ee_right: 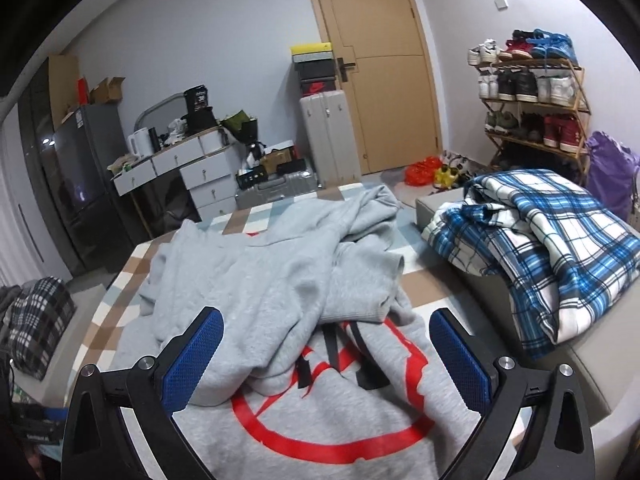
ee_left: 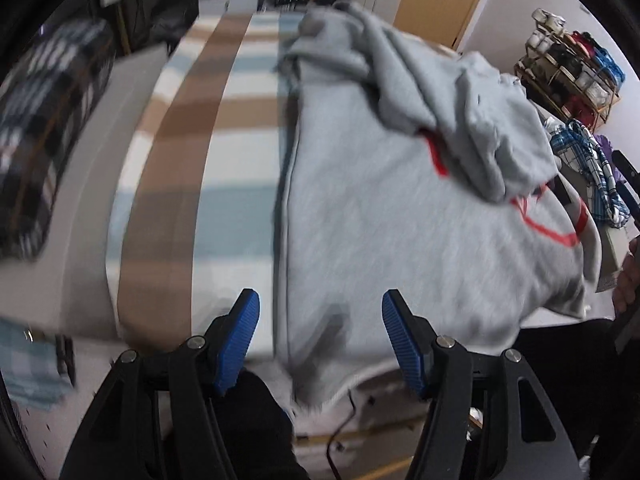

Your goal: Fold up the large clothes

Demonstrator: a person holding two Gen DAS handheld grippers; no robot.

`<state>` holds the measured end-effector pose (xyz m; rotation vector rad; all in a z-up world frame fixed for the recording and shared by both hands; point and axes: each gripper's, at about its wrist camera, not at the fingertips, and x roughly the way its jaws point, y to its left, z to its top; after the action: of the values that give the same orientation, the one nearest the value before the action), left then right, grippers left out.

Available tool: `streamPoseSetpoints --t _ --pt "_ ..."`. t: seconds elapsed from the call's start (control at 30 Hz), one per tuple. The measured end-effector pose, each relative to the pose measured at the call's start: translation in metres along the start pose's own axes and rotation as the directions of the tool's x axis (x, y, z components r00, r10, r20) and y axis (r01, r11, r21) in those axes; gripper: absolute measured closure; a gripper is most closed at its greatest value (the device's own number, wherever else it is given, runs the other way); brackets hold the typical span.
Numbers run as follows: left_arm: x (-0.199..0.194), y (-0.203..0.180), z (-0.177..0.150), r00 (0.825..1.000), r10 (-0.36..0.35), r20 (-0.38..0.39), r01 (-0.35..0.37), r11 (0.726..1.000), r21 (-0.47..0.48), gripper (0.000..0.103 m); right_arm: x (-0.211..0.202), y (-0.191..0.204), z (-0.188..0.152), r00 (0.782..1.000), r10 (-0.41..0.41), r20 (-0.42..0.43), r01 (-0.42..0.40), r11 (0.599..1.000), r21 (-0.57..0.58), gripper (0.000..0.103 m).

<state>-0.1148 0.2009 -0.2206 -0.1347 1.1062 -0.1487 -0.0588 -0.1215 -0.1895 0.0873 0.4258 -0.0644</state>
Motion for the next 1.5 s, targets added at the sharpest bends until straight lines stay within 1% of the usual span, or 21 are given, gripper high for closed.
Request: streamPoseSetpoints --t 0.07,0.13,0.17,0.23,0.27,0.33,0.4,0.47,0.53,0.57,0.6,0.67,0.77,0.8,0.87,0.97,1.03,1.1,1.3,1.4,1.5 --pt "0.006 0.007 -0.013 0.998 -0.044 -0.050 0.041 0.998 -0.049 0.044 0.000 0.002 0.000 1.000 0.020 -0.005 -0.020 1.000 -0.001 0.000" --pt "0.017 0.013 -0.028 0.988 -0.120 -0.097 0.108 0.987 -0.121 0.044 -0.001 0.004 -0.001 0.999 0.044 -0.011 -0.044 0.999 -0.004 0.000" --pt "0.021 0.014 -0.032 0.986 -0.130 -0.109 0.114 0.984 -0.140 0.044 -0.002 0.006 -0.001 0.998 0.058 -0.011 -0.058 0.998 -0.004 0.000" --pt "0.031 0.016 -0.039 0.983 -0.134 -0.123 0.110 0.976 -0.189 0.044 -0.004 0.007 0.000 0.994 0.106 -0.018 -0.106 0.994 0.003 0.000" --pt "0.033 0.017 -0.041 0.984 -0.132 -0.123 0.103 0.971 -0.216 0.044 -0.005 0.008 0.000 0.987 0.158 -0.029 -0.158 0.987 0.010 0.000" --pt "0.034 0.026 -0.050 0.992 -0.109 -0.060 0.084 0.943 -0.323 0.044 -0.007 0.009 -0.001 0.975 0.219 -0.039 -0.218 0.976 0.028 0.000" --pt "0.045 0.025 -0.055 0.993 -0.092 -0.077 0.060 0.936 -0.346 0.044 -0.011 0.009 -0.002 0.967 0.253 -0.024 -0.252 0.967 0.038 0.000" --pt "0.051 0.024 -0.054 0.994 -0.085 -0.076 0.054 0.937 -0.345 0.044 -0.013 0.010 -0.001 0.962 0.271 -0.015 -0.270 0.962 0.045 0.000" --pt "0.057 0.024 -0.051 0.997 -0.029 -0.068 0.006 0.947 -0.322 0.044 -0.017 0.010 -0.001 0.952 0.306 0.003 -0.306 0.950 0.066 0.000" --pt "0.062 0.022 -0.049 0.996 0.010 -0.084 -0.035 0.953 -0.300 0.044 -0.019 0.011 -0.001 0.948 0.319 0.011 -0.319 0.945 0.071 0.000" --pt "0.066 0.021 -0.049 0.996 0.028 -0.089 -0.053 0.954 -0.296 0.044 -0.021 0.011 0.000 0.942 0.334 0.019 -0.335 0.939 0.074 0.000" --pt "0.073 0.018 -0.050 0.995 0.023 -0.102 -0.052 0.954 -0.294 0.044 -0.024 0.012 0.000 0.938 0.346 0.026 -0.347 0.935 0.068 0.000" --pt "0.067 0.005 -0.050 0.998 0.028 -0.058 -0.041 0.971 -0.236 0.046 -0.028 0.012 -0.001 0.934 0.355 0.040 -0.357 0.932 0.063 0.000" --pt "0.062 -0.002 -0.051 0.999 0.044 -0.029 -0.048 0.980 -0.195 0.051 -0.028 0.011 -0.001 0.934 0.356 0.042 -0.358 0.932 0.064 0.000" --pt "0.054 -0.016 -0.054 0.999 0.043 0.006 -0.042 0.992 -0.117 0.082 -0.027 0.008 -0.001 0.932 0.360 0.042 -0.363 0.929 0.076 0.000" --pt "0.040 -0.028 -0.059 0.997 0.038 0.075 -0.034 0.998 -0.051 0.092 -0.024 0.003 0.000 0.928 0.370 0.034 -0.372 0.921 0.114 0.000" --pt "0.034 -0.030 -0.058 0.994 0.033 0.107 -0.029 0.999 -0.039 0.098 -0.020 -0.001 0.000 0.925 0.379 0.024 -0.378 0.913 0.150 0.000" --pt "0.025 -0.031 -0.061 0.990 0.010 0.139 -0.005 1.000 -0.031 0.099 -0.018 -0.003 0.000 0.922 0.387 0.020 -0.384 0.907 0.174 0.000" --pt "0.007 -0.045 -0.065 0.971 0.016 0.239 -0.028 0.999 0.047 0.101 -0.017 0.000 -0.002 0.930 0.368 0.011 -0.364 0.915 0.171 0.000" --pt "0.013 -0.046 -0.056 0.969 0.021 0.246 -0.034 0.998 0.046 0.101 -0.016 0.001 -0.002 0.933 0.361 0.007 -0.356 0.918 0.176 0.000" --pt "0.013 -0.041 -0.047 0.972 0.004 0.236 -0.009 1.000 0.022 0.101 -0.014 0.001 -0.003 0.936 0.352 -0.001 -0.346 0.921 0.177 0.000"
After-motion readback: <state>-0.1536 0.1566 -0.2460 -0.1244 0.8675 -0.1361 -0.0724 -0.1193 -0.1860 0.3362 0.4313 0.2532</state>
